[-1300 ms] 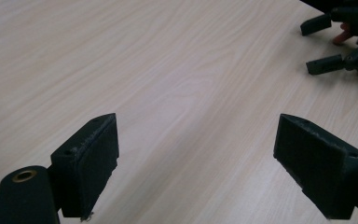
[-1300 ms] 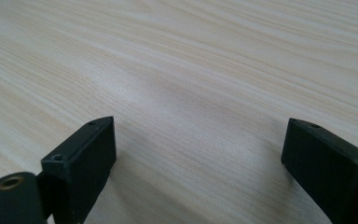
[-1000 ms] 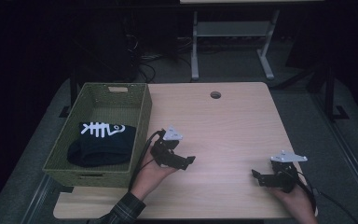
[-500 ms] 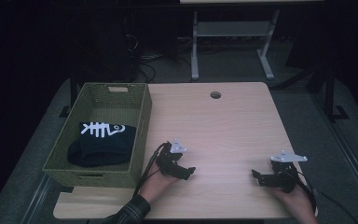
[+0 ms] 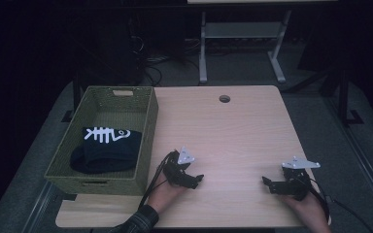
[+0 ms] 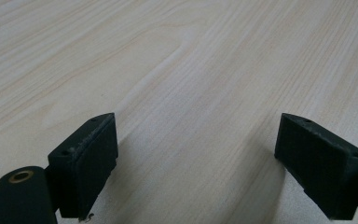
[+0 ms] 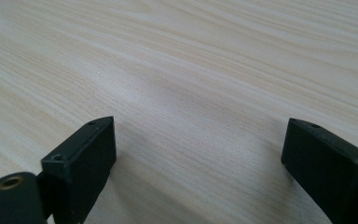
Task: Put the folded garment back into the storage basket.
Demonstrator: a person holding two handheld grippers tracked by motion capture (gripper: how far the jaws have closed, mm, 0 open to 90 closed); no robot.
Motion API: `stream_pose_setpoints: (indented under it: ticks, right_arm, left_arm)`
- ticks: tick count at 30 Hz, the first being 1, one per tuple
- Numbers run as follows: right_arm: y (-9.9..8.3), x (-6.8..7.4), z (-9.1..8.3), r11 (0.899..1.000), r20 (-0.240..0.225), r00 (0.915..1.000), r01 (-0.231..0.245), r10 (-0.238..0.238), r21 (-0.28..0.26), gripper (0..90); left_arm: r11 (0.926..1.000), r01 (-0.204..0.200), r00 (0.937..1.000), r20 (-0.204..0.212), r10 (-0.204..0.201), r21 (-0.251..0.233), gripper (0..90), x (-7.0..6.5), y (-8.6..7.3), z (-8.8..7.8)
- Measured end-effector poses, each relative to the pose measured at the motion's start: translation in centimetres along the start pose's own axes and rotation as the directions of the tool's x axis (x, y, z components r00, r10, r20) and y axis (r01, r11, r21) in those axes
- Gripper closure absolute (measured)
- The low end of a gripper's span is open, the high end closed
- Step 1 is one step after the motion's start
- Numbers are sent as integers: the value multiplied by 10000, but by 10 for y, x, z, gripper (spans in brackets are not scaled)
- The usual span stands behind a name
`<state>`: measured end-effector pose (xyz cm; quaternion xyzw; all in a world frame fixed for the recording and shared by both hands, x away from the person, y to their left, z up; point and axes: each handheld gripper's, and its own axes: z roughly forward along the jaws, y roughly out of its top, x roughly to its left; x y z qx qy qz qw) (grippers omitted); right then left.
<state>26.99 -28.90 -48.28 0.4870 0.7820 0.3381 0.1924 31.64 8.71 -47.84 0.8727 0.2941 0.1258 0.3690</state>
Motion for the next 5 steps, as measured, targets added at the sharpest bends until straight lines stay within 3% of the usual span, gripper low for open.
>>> stream_pose_setpoints:
  ticks: [5]
  right_arm:
    - [0, 0, 0, 10000, 1, 10000, -3, 3, 1, 96]
  left_arm:
    - [10000, 15, 10000, -14, -15, -20, 127, 0, 0, 0]
